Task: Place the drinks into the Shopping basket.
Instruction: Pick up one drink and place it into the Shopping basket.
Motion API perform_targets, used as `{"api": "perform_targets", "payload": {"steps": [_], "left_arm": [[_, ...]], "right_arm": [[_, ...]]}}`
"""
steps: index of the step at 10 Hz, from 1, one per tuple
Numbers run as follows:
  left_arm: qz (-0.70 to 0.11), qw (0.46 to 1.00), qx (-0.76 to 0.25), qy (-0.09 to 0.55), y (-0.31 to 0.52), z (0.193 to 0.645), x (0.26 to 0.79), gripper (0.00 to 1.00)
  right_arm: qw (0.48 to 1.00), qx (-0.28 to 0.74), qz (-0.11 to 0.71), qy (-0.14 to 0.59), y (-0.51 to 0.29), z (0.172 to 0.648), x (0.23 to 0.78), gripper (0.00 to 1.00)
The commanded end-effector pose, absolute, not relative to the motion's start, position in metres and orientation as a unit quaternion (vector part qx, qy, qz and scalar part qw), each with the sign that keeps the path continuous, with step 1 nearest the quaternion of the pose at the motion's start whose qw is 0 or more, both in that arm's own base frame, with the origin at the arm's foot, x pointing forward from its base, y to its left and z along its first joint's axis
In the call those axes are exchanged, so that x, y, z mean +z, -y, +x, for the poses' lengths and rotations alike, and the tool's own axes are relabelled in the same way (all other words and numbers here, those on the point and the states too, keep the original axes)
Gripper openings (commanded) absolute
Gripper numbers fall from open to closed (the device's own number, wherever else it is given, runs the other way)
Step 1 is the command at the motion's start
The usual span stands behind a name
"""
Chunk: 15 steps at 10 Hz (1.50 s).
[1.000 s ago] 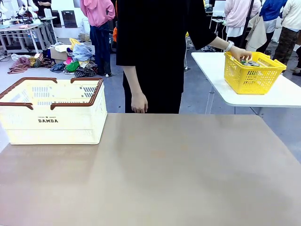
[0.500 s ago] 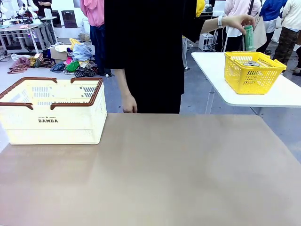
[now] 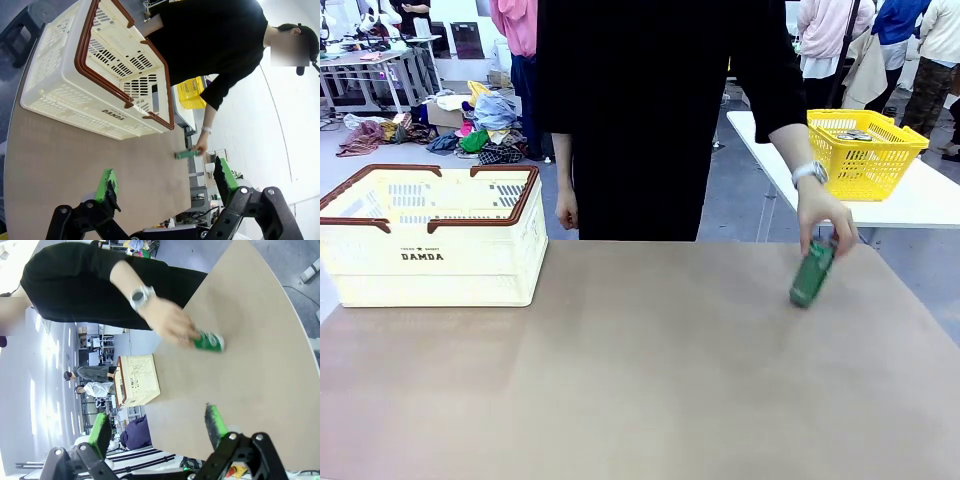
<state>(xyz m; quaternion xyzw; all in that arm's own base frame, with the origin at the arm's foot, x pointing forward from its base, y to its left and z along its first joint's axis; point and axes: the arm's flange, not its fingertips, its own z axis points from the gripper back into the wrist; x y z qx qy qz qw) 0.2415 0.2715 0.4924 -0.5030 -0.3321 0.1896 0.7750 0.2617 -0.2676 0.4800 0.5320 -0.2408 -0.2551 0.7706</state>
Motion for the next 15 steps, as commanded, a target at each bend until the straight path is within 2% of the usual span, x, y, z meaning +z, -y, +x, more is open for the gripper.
{"api": "perform_targets", "payload": {"steps": [1, 13, 15], "left_arm": [[-0.509, 0.77, 0.188, 0.336, -0.272, 0.242, 0.494, 1.0], [-0.509, 0.77, 0.188, 0.336, -0.272, 0.242, 0.494, 1.0], [-0.509, 0.77, 0.188, 0.336, -0.272, 0.242, 0.494, 1.0]], "right_arm": [[0.772, -0.247, 0.53, 0.247, 0.269, 0.261, 0.482, 1.0], [0.771, -0.255, 0.532, 0.241, 0.268, 0.262, 0.48, 1.0], [0.835, -0.215, 0.452, 0.23, 0.217, 0.281, 0.523, 1.0]]}}
